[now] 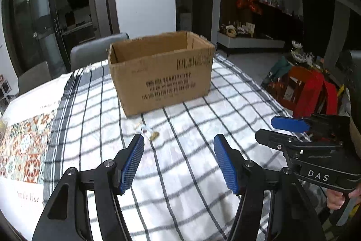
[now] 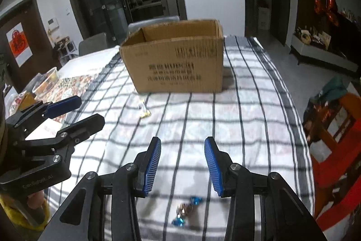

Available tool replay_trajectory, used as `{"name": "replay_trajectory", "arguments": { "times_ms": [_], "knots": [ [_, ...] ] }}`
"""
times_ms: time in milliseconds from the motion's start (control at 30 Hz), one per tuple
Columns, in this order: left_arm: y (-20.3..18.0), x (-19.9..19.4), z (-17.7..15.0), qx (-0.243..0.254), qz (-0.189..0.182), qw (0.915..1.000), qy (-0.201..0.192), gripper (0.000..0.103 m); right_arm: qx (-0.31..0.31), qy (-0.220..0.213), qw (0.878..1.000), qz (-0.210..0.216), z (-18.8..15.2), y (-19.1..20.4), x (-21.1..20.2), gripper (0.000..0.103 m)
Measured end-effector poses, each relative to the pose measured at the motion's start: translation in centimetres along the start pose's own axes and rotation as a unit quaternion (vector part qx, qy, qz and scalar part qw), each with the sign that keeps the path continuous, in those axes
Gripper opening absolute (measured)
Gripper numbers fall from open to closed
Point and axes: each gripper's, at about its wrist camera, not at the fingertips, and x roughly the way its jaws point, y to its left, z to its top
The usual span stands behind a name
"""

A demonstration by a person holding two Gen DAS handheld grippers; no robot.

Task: Organize snacks
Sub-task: 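Move both tools back toward the white bar and blue-foil candy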

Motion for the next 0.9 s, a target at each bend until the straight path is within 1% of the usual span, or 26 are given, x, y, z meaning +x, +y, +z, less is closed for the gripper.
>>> {"name": "replay_trajectory", "arguments": {
  "times_ms": [133, 467, 633, 900],
  "knots": [
    [-0.5, 0.6, -1.4, 0.007, 0.011, 0.9998, 0.014, 0.063, 0.010, 0.023, 1.000, 0.003, -1.9, -0.1, 0.7, 0.041],
    [-1.6, 2.7, -4.7, 0.000, -0.007, 0.9978, 0.066, 0.063, 0.051, 0.089, 0.995, 0.018, -6.6, -0.9, 2.6, 0.041],
    [-2.2, 3.7, -6.0, -0.003, -0.017, 0.9955, 0.093, 0.063, 0.053, 0.099, 0.994, 0.016, -7.7, -0.9, 3.2, 0.041],
    [-2.0, 4.7, -6.9, -0.009, -0.016, 0.9937, 0.111, 0.063, 0.031, 0.106, 0.994, 0.011, -8.3, 0.0, 4.2, 0.040]
  ]
}}
